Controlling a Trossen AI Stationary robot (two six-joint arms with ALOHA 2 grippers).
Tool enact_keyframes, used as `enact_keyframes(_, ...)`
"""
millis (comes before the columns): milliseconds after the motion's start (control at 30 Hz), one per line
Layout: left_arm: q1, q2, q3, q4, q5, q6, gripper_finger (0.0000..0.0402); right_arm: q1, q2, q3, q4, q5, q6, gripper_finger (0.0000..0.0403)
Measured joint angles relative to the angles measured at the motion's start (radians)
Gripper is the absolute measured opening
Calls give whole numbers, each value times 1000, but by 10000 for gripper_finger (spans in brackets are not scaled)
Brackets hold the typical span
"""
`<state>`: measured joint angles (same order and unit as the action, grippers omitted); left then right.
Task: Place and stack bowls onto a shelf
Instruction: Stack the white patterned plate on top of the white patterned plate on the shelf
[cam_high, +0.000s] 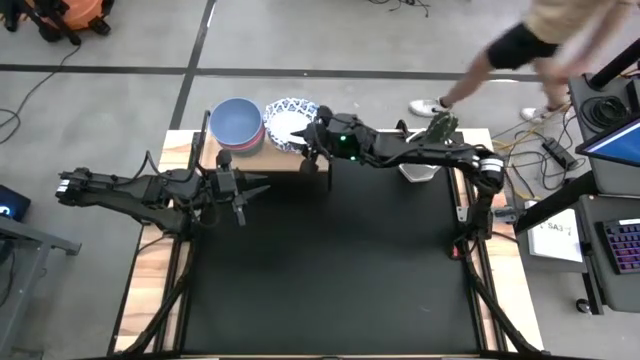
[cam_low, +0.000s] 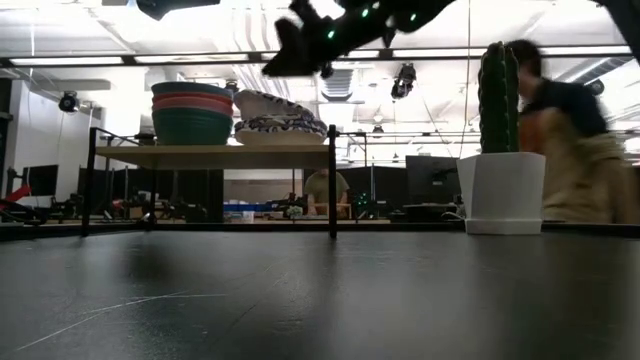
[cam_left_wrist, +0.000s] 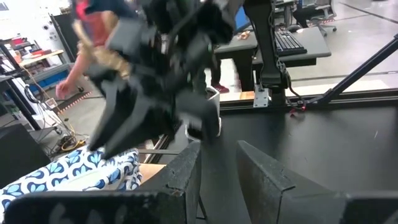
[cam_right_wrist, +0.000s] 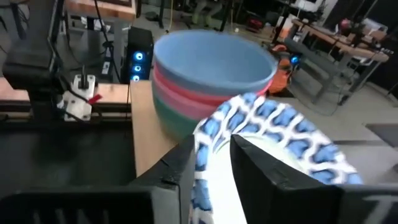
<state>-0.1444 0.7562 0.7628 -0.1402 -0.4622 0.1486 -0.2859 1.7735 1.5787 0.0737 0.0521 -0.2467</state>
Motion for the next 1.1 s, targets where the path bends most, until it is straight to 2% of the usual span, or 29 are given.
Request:
enact_keyframes(133, 0, 0, 0, -1, 0, 0, 84, 0, 70, 9, 18, 7, 11, 74)
enact_keyframes(233, 0, 0, 0, -3, 0, 0, 84, 0, 94, 16, 3, 55, 1, 65)
enact_keyframes(600, 0, 5, -1, -19, 0, -11, 84, 0, 45, 19, 42, 53, -2, 56)
enact_keyframes(767, 0, 5, -1, -19, 0, -11, 84, 0, 45, 19, 4, 52, -2, 55)
enact_keyframes(900, 0, 5, -1, -19, 0, -11, 84, 0, 53, 19, -19, 50, 5, 78)
enact_keyframes(1100, 0, 6, -1, -18, 0, -11, 84, 0, 53, 19, -15, 45, 52, 148)
